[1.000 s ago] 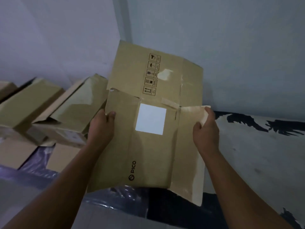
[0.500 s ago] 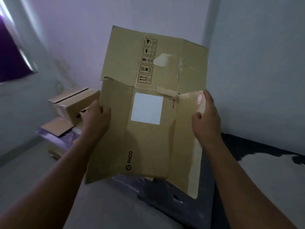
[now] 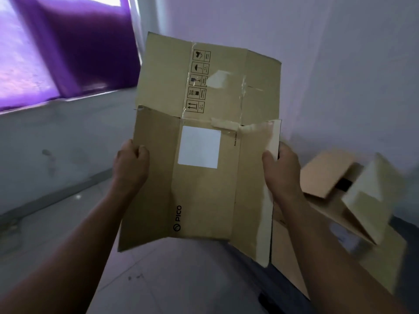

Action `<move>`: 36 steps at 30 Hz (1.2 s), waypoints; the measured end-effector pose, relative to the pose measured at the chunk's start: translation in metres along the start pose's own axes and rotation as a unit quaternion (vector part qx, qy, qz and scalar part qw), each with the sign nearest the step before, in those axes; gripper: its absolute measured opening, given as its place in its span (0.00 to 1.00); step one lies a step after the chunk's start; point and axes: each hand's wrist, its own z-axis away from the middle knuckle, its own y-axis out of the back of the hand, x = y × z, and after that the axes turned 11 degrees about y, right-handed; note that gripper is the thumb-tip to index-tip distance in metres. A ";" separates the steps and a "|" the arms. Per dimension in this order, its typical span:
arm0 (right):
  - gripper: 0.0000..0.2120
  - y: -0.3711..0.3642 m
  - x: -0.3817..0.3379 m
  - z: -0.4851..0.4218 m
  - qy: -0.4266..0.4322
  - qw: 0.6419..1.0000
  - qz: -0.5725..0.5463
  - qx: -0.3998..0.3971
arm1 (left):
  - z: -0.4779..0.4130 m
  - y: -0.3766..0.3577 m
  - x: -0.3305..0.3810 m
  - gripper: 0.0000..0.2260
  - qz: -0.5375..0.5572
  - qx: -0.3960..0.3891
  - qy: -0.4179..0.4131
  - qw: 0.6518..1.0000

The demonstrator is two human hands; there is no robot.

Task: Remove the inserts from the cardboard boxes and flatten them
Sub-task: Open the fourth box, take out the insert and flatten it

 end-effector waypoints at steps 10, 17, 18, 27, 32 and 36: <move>0.16 -0.237 -0.032 -0.120 0.022 0.998 -0.009 -0.060 | -0.215 0.020 -0.084 0.08 -0.019 0.055 0.064 0.996; 0.11 -0.402 -0.034 -0.181 0.005 0.998 0.041 -0.040 | -0.379 0.014 -0.163 0.09 0.013 -0.020 0.091 0.996; 0.12 -0.427 -0.032 -0.187 -0.002 0.999 0.037 -0.031 | -0.406 0.014 -0.174 0.09 0.021 -0.036 0.092 0.995; 0.08 -0.608 -0.020 -0.255 -0.106 0.992 0.060 0.026 | -0.621 -0.014 -0.247 0.10 -0.067 -0.131 0.094 0.985; 0.11 -0.698 0.018 -0.297 -0.133 0.987 0.084 0.031 | -0.720 -0.067 -0.293 0.09 -0.103 -0.158 0.114 0.975; 0.13 -0.775 0.070 -0.338 -0.180 0.979 0.083 0.041 | -0.803 -0.132 -0.328 0.08 -0.114 -0.175 0.100 0.973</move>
